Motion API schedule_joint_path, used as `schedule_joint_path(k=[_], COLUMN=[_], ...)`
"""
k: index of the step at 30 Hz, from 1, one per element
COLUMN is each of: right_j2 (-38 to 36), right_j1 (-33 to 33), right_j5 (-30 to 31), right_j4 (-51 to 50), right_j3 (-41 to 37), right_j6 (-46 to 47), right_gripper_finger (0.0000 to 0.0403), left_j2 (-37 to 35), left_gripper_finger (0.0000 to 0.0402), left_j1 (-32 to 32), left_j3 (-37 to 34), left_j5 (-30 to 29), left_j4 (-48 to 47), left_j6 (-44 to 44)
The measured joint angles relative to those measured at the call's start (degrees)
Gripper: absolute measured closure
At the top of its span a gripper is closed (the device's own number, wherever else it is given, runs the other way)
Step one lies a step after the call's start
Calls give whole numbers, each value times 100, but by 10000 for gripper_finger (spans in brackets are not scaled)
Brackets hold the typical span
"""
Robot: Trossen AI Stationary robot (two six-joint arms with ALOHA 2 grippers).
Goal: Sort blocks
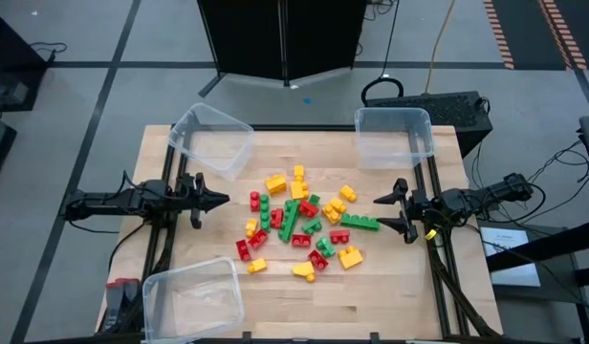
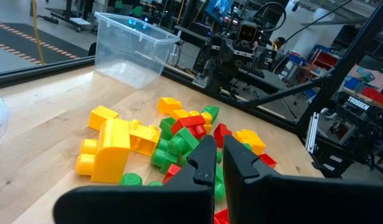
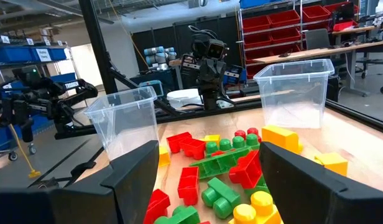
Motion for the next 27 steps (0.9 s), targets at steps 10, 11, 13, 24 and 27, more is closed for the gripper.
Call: schedule_joint_path(k=[10,11,13,24,27], right_j2=[0,0,1,0,0], right_j1=[-1,-1,1,0,-1], right_j5=[25,25,23,792,795], right_j4=[792,877,1034,1258,1267], right_j3=[-4,-4,-4,5,5], right_j6=[768,1021,1383,3112,3161], right_gripper_finger=[131,131,131,131,131], left_j2=[0,1,0,0,0], left_gripper_finger=[401,401,401,401,401], left_j1=[2,2,2,2,0], left_j3=[0,0,0,-6,-6], left_j5=[1,-1,-52,-211,-262], left_j4=[-1,1,5,992,1161], left_j6=[2,2,16,-497,-1022])
